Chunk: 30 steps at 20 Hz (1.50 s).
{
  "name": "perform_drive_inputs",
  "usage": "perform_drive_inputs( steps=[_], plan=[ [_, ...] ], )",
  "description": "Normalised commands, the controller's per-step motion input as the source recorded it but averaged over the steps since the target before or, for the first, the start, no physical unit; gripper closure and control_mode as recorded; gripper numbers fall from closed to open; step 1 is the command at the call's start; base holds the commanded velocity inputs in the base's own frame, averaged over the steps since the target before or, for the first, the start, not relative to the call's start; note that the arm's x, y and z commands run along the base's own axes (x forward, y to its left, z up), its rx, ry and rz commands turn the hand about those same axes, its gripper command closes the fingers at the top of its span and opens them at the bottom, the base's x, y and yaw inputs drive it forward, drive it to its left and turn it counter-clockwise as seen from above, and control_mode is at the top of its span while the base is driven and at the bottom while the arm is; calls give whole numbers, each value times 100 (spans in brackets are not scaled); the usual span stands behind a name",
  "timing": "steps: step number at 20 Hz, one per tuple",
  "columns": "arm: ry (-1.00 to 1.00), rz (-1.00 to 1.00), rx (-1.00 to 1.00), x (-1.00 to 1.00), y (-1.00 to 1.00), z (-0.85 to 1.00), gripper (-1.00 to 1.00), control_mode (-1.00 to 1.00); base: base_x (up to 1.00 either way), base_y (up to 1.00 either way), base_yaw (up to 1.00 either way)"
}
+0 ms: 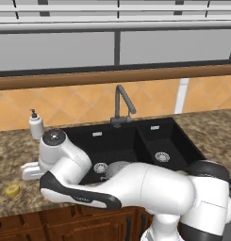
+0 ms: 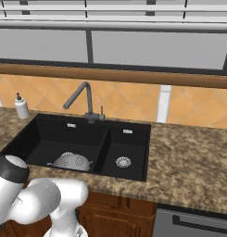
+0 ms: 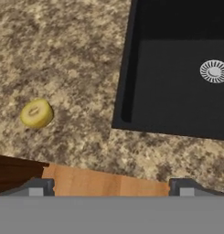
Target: Put the colander in the sink, put the kiwi in the colander, and turn on the sink faucet and pour water over the colander.
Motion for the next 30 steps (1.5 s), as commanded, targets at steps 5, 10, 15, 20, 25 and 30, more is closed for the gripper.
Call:
perform_drive_inputs(
  steps=[5,10,15,20,25,30],
  plan=[
    [2,1,0,-8,41,0,-100,-100,0,0,0],
    [7,5,0,0,28,0,-100,-100,0,0,0],
    [10,12,0,0,41,-5,-100,-100,0,0,0],
    [1,12,-3,0,27,-23,-100,-100,0,0,0],
    [0,7,-9,0,7,-36,-100,-100,0,0,0],
    [0,5,-4,4,0,-29,-100,-100,0,0,0]
  ],
)
